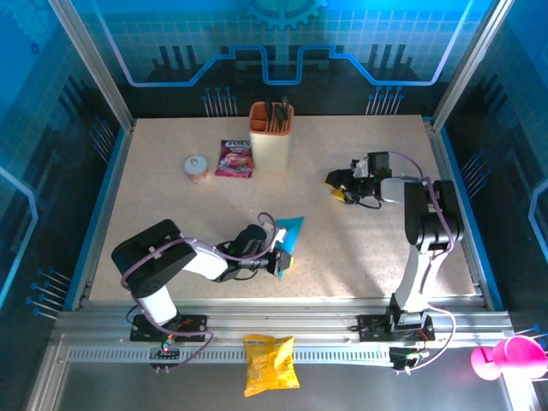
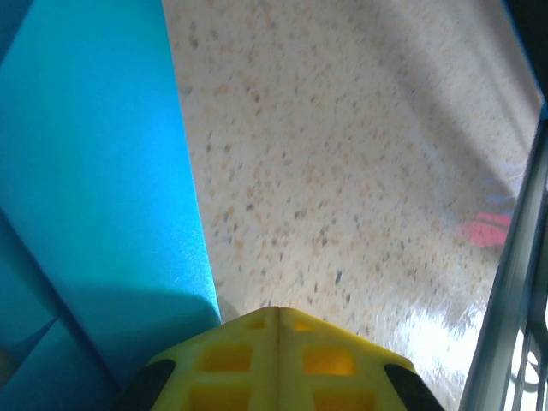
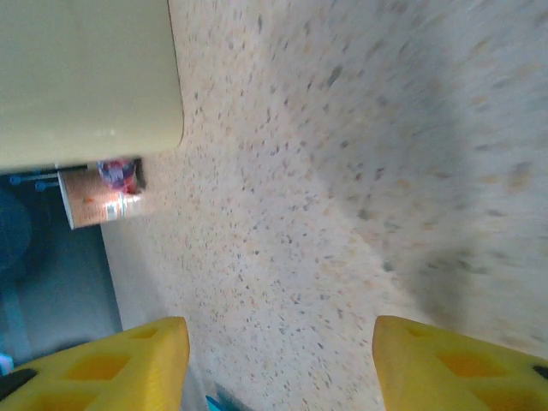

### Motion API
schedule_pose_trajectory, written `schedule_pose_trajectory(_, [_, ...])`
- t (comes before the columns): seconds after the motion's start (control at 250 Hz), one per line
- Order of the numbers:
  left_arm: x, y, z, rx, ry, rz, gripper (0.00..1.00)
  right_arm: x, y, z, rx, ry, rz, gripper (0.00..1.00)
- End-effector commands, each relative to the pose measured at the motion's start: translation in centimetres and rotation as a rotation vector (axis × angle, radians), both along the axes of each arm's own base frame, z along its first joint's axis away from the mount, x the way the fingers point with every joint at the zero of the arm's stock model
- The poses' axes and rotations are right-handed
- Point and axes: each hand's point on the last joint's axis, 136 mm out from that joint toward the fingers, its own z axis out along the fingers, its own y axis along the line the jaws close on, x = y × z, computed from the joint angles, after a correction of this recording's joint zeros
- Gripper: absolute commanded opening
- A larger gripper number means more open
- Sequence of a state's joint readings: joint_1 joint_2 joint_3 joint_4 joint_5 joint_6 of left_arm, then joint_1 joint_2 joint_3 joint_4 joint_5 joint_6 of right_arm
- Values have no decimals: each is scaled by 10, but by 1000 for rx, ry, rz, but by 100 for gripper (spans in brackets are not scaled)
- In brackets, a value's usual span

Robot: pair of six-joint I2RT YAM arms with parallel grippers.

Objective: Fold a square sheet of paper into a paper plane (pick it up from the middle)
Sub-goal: Fold the wing for the fifth time at the center of the table, then turn over the paper plane at the bottom-center of the table.

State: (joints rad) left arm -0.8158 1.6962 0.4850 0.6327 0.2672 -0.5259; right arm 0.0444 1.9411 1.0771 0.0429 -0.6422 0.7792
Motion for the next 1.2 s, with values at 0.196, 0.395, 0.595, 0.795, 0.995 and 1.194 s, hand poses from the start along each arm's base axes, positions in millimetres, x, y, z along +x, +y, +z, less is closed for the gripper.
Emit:
schedule_pose_trajectory(0.196, [34,-1,108,25,-25,137,55,-94,23,44,-40,-45,83,56])
schedule_pose_trajectory(0.395, [64,37,133,71,5,308,66,-158,27,33,-130,-35,77,55])
schedule_pose_trajectory(0.595, [80,65,97,179,104,370,70,-199,30,32,-230,-79,84,55])
schedule_pose_trajectory(0.795, [93,65,58,240,169,359,71,-221,41,29,-211,-78,165,52])
schedule_pose_trajectory(0.995, [100,54,33,255,214,329,70,-230,46,12,-212,-60,191,49])
schedule_pose_trajectory(1.194, [102,38,21,204,263,300,60,-231,49,-2,-210,-41,203,45])
